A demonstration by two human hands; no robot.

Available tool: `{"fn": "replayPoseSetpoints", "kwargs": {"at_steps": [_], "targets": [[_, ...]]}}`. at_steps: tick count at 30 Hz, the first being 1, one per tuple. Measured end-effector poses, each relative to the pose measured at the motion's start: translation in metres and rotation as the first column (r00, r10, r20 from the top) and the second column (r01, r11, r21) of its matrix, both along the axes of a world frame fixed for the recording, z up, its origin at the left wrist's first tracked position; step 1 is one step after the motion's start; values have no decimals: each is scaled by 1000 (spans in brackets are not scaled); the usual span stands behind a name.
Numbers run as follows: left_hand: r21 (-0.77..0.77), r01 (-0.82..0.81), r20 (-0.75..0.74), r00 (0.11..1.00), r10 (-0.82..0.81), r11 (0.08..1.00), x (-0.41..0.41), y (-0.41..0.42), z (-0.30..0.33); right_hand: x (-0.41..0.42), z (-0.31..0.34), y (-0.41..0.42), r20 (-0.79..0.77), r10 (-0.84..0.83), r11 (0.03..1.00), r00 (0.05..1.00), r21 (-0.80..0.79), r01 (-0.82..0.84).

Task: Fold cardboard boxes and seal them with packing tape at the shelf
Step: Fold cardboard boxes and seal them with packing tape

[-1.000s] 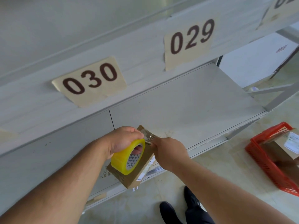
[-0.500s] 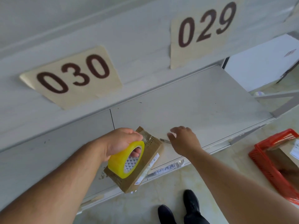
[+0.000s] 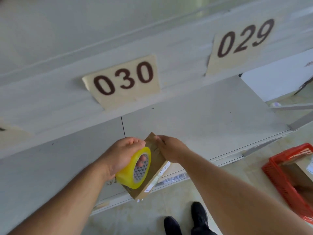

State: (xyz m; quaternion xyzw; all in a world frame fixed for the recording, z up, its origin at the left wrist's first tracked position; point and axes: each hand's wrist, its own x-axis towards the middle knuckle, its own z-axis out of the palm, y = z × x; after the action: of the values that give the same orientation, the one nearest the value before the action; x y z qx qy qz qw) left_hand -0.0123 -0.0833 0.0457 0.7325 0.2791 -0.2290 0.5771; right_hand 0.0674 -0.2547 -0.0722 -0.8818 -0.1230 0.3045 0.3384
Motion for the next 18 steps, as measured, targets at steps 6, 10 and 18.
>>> {"fn": "replayPoseSetpoints", "kwargs": {"at_steps": [6, 10, 18], "targets": [[6, -172, 124, 978, 170, 985, -14, -5, -6, 8, 4, -2, -91, 127, 990, 988, -42, -131], [-30, -273, 137, 952, 274, 962, -21, -5, -7, -2, 8, -16, -194, 75, 989, 978, 139, -49], [19, -509, 368, 803, 468, 860, -51, 13, 4, -85, 39, 7, 596, 101, 994, 796, -100, -52]]}}
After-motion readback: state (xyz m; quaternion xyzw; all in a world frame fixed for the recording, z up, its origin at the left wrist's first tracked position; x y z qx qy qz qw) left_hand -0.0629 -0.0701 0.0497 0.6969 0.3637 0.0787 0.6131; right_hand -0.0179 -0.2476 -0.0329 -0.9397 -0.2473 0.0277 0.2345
